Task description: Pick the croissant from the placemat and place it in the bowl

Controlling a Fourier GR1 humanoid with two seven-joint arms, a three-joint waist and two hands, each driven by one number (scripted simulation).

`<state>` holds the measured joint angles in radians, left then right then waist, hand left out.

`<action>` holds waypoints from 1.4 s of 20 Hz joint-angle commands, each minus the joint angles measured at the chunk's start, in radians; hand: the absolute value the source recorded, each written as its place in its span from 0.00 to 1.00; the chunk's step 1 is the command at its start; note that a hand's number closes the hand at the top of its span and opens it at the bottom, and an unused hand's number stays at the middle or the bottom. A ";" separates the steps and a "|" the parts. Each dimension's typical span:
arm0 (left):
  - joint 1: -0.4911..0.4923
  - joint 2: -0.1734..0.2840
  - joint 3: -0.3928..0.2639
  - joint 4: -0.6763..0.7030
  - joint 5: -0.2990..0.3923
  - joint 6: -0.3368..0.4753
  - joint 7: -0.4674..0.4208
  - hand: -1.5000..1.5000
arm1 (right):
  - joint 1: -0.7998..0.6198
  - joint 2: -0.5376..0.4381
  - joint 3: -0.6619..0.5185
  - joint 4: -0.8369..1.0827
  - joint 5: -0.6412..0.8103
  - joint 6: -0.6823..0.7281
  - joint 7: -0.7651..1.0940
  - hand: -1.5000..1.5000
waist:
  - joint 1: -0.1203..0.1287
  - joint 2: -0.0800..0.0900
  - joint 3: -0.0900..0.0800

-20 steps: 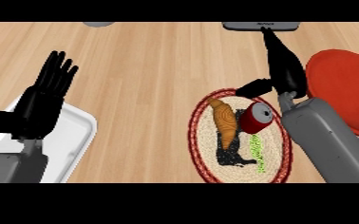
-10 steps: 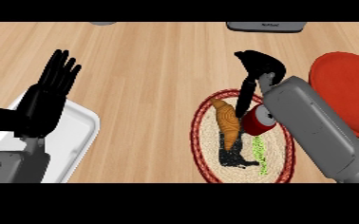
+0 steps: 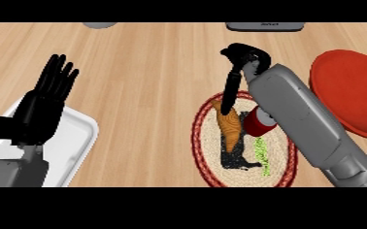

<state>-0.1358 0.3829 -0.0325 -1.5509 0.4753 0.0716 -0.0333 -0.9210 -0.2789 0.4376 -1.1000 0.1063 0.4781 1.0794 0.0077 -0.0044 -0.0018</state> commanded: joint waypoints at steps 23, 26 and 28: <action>0.022 -0.049 0.062 -0.005 -0.029 -0.057 0.013 0.50 | 0.351 0.070 0.136 -0.225 0.326 -0.110 0.040 0.00 | -0.009 0.003 0.002; 0.040 -0.080 0.035 -0.047 -0.068 -0.024 0.022 0.50 | 0.343 0.090 0.113 -0.220 0.316 -0.041 0.066 0.00 | -0.006 0.002 0.002; 0.020 -0.054 0.070 -0.016 -0.047 -0.072 0.012 0.50 | 0.309 0.087 0.078 -0.139 0.335 -0.039 0.018 0.00 | -0.003 0.004 0.002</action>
<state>-0.1202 0.3279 0.0234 -1.5523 0.4261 0.0135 -0.0279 -0.6281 -0.2052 0.5217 -1.2767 0.4074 0.4080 1.0251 0.0020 -0.0009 -0.0004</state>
